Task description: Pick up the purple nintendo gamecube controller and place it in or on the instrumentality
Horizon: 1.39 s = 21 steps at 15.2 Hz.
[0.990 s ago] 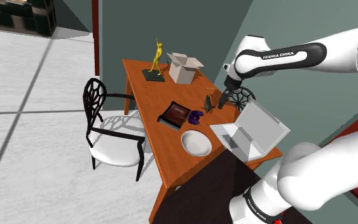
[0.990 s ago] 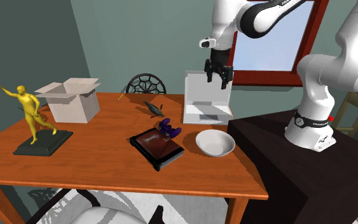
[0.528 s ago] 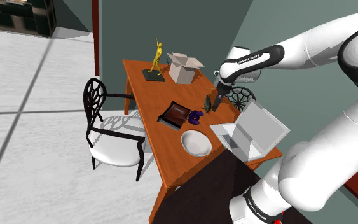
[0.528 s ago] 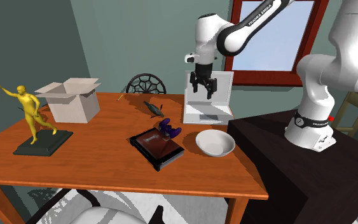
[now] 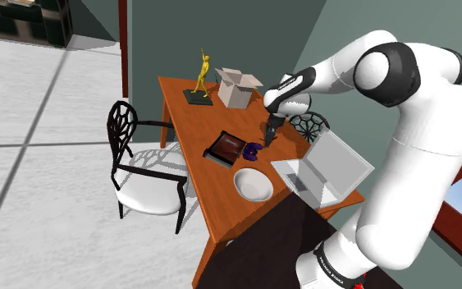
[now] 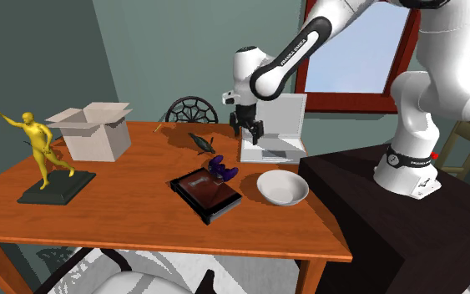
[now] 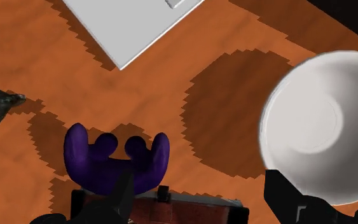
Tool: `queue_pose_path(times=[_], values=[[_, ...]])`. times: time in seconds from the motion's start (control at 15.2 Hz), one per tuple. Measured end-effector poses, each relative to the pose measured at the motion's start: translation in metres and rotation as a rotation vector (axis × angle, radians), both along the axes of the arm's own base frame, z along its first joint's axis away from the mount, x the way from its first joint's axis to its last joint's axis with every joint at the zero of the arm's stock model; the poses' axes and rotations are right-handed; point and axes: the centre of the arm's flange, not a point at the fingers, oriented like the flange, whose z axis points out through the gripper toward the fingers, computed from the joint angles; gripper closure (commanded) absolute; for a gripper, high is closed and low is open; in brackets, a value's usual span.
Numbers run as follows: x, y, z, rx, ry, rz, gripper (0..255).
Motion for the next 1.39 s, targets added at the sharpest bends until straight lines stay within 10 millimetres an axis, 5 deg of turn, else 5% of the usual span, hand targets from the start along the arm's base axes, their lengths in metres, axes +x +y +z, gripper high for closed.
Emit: queue_pose_path(times=[0.53, 0.99, 1.39], values=[[0.062, -0.031, -0.074, 0.008, 0.017, 0.142, 0], [0.063, -0.034, -0.113, 0.009, 0.018, 0.153, 0], [0.063, -0.036, -0.120, 0.009, 0.017, 0.153, 0]])
